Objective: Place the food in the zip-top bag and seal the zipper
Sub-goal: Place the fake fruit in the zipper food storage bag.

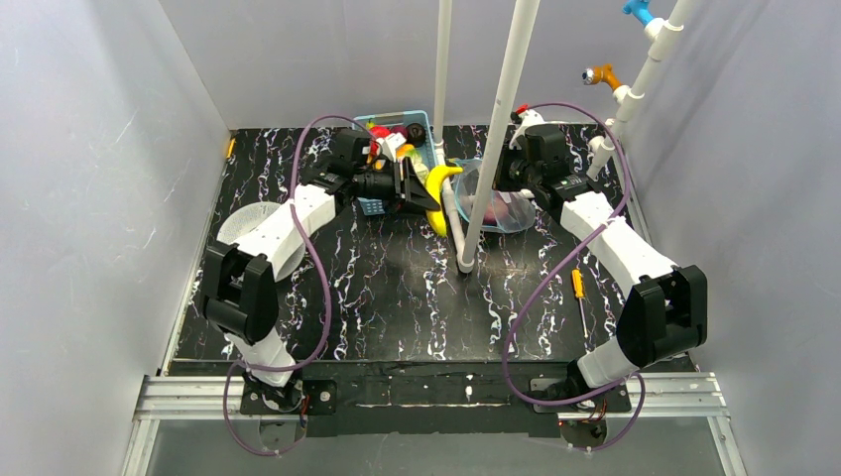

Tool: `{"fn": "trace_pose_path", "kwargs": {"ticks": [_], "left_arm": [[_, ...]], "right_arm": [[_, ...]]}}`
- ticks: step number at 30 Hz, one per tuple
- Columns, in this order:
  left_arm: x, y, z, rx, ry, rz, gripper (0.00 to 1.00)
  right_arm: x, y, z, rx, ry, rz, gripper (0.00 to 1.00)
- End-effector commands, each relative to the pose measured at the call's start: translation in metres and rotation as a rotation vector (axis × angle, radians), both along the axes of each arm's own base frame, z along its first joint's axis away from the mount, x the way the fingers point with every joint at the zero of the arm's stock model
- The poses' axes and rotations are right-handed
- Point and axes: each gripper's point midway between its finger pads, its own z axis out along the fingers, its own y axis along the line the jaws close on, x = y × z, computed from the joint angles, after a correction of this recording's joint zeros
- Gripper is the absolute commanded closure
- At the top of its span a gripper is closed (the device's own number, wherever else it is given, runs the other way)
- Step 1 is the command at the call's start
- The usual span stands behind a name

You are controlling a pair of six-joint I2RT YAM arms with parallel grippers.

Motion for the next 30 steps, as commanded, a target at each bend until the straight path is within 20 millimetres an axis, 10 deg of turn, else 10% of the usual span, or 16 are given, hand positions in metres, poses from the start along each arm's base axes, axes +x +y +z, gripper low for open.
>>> {"fn": "trace_pose_path", "kwargs": {"ticks": [1,20,30], "left_arm": [[-0.01,-0.013,-0.004,-0.001,0.049,-0.06,1.0],[0.095,-0.046,-0.004,-0.088,0.095,0.179,1.0],[0.099,-0.063,-0.016,-0.111,0.141,0.173,1.0]], "right_arm": [[0.003,0.006,0.024,0.038,-0.079,0.012,0.99],[-0.005,0.02,0.031,0.052,-0.127,0.097,0.99],[-0.004,0.022,0.029,0.053,-0.13,0.103,0.99]]}}
